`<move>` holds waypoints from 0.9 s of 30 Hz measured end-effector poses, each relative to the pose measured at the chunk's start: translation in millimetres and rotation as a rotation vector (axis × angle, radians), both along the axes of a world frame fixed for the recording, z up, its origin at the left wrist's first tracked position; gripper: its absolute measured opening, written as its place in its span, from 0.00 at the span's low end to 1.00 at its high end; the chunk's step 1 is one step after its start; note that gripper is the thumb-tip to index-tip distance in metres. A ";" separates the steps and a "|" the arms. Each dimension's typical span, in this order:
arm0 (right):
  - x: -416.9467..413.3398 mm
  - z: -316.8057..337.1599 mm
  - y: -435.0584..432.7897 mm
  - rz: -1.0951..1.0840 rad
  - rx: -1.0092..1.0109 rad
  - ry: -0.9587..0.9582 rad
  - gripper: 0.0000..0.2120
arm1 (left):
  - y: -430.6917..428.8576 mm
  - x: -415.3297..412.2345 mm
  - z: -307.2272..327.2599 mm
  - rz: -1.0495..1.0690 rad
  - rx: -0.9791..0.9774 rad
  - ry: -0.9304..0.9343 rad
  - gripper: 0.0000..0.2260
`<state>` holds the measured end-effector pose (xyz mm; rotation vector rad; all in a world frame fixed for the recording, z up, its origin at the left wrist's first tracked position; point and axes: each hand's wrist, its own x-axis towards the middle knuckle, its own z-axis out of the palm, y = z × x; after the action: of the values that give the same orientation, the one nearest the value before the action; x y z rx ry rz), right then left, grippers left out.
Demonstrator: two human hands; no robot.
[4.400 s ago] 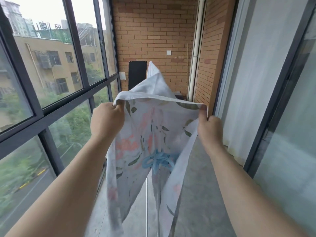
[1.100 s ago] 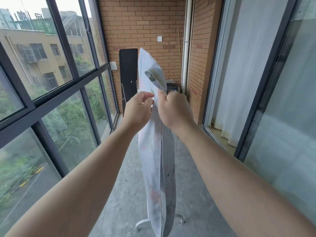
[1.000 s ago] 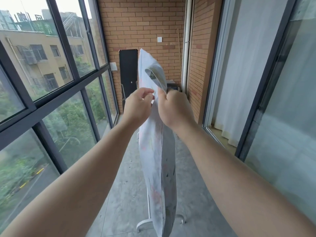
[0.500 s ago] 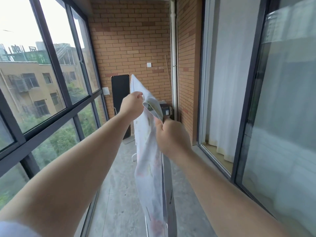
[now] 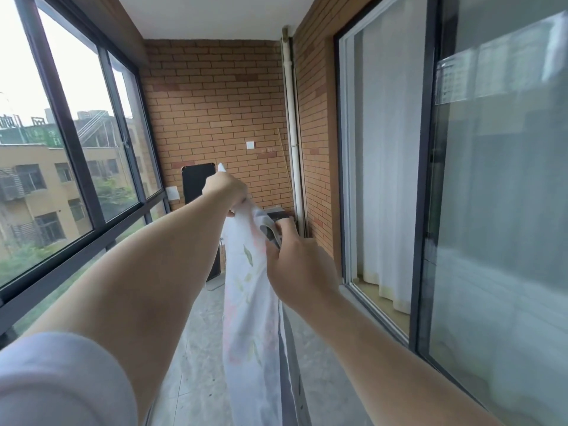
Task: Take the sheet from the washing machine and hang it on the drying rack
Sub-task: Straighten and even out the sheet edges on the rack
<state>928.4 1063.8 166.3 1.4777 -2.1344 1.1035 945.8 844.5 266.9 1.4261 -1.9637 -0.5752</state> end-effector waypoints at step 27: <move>10.0 6.5 -14.7 0.138 -0.286 0.198 0.24 | -17.1 -18.1 6.5 0.073 -0.197 -0.141 0.17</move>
<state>938.4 1049.2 172.8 1.5426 -1.6854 1.1973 927.7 827.4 273.4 1.4405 -2.0055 -0.2460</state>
